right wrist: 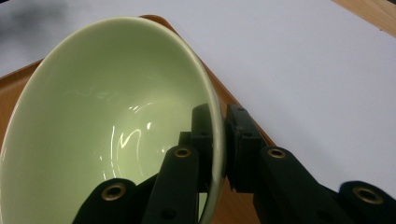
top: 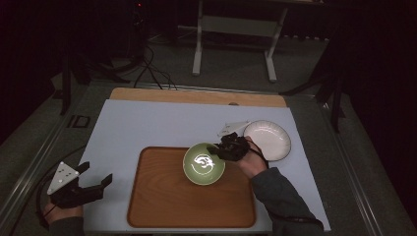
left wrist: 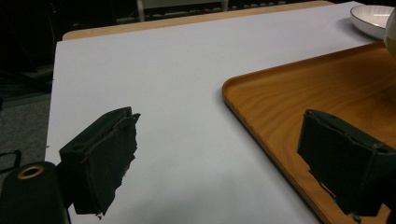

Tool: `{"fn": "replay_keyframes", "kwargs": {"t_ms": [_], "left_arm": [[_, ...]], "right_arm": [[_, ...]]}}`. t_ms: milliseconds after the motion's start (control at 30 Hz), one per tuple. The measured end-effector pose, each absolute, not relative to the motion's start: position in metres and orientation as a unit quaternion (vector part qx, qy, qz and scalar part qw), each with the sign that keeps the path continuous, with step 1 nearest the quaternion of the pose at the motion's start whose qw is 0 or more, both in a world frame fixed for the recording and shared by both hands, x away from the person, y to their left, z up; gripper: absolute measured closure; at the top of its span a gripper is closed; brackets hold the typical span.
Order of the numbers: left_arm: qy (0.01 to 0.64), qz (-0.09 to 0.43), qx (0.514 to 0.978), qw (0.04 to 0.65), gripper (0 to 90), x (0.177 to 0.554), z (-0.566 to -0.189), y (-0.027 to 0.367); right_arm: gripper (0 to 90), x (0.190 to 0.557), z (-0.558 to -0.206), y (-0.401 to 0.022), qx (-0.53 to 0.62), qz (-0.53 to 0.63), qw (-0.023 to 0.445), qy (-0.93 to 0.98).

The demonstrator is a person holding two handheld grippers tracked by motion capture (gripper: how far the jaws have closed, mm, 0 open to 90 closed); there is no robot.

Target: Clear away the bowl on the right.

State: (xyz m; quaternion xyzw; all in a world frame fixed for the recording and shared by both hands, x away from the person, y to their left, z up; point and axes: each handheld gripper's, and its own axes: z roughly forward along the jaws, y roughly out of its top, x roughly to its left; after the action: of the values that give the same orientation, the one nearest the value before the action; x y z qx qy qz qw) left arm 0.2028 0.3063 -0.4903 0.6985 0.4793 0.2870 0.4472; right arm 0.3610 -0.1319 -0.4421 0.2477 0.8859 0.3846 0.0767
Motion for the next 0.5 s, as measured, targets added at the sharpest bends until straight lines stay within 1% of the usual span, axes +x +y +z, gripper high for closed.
{"fn": "replay_keyframes", "kwargs": {"t_ms": [500], "left_arm": [[0.480, 0.287, 0.698, 0.447, 11.6, 0.2028, -0.4902, 0.3066]], "right_arm": [[82.3, 0.3564, -0.4477, -0.1283, 0.233, 0.382, 0.066, 0.892]]}}
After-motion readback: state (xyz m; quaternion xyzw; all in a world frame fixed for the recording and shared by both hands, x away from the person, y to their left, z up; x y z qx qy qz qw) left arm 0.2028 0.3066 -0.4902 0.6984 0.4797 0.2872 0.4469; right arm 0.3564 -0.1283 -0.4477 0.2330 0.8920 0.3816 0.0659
